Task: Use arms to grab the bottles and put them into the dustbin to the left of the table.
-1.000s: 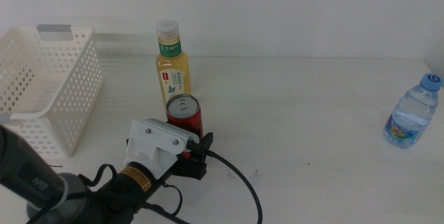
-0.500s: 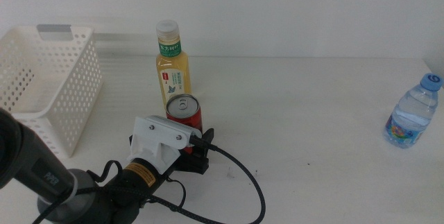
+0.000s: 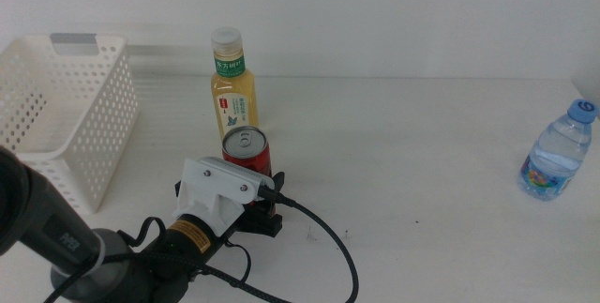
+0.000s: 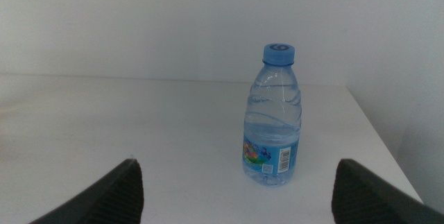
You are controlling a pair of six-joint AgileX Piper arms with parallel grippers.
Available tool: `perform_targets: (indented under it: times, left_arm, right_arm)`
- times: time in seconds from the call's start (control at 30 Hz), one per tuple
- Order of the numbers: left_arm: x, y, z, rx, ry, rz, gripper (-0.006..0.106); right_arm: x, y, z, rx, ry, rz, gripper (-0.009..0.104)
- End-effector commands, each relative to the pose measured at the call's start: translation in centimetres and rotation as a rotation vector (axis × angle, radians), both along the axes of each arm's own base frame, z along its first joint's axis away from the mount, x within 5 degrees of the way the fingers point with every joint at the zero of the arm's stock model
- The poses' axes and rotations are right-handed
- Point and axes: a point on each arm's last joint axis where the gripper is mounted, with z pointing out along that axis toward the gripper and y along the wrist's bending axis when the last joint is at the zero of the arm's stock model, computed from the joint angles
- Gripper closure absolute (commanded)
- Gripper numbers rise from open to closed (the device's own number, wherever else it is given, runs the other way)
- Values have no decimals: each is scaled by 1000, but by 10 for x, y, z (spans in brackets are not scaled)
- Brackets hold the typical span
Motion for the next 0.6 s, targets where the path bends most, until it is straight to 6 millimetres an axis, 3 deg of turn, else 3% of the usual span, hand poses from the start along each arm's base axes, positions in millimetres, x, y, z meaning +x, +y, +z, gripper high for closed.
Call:
perform_targets:
  times: [0.0,0.17,0.57]
  left_arm:
    - [2,2,0,16,-18,20,71]
    - [1,2,0,15,-18,20,85]
    - [-11,10,35,-30,-93,22,86]
  right_arm:
    - [0,-1,0,-8,-10,-8,12]
    - [0,-1,0,-8,-10,-8,12]
    - [0,-1,0,-8,-10,-8,12]
